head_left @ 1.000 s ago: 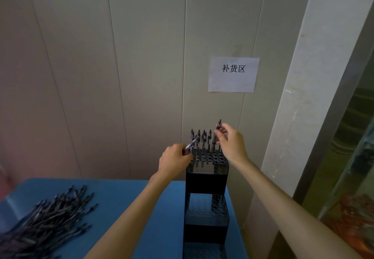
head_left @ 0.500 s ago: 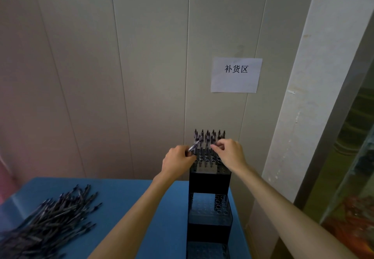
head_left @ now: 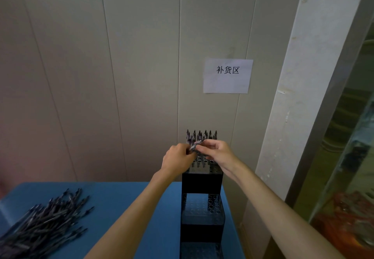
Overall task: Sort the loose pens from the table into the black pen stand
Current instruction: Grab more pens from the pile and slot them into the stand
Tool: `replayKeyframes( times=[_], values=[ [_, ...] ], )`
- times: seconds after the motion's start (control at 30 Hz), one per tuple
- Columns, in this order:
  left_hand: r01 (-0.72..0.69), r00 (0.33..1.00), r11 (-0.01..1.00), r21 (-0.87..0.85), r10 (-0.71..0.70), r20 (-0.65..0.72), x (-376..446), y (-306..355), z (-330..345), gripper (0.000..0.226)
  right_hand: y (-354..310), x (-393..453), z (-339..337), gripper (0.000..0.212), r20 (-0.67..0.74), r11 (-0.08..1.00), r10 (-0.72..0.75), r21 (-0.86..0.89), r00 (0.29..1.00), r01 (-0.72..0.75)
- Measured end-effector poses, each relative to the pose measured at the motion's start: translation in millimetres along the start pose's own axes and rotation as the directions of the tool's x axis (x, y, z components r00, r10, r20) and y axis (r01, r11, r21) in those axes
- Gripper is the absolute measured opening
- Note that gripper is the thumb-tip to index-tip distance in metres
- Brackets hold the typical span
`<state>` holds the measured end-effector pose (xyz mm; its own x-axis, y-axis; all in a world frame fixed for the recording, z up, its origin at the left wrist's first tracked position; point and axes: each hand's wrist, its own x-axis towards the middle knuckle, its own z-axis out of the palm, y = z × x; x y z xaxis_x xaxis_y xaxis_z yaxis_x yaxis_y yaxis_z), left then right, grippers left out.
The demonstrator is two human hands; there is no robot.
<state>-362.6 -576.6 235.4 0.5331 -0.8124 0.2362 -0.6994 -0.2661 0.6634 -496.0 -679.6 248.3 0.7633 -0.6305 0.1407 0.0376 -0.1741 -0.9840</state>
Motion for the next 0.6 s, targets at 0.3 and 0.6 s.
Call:
replayKeyframes(
  times=[0.3,0.6],
  values=[
    [-0.103,0.994,0.931,0.35,0.109,0.004,-9,-2,-8,0.022,-2,5,-15,0.021,-0.175,0.951,-0.012,0.304,0.985,0.066],
    [-0.211,0.964,0.857,0.47,0.261,-0.044,-16,-21,-17,0.017,-10,23,-32,0.018,-0.403,0.934,-0.31,-0.297,0.861,0.198]
  ],
)
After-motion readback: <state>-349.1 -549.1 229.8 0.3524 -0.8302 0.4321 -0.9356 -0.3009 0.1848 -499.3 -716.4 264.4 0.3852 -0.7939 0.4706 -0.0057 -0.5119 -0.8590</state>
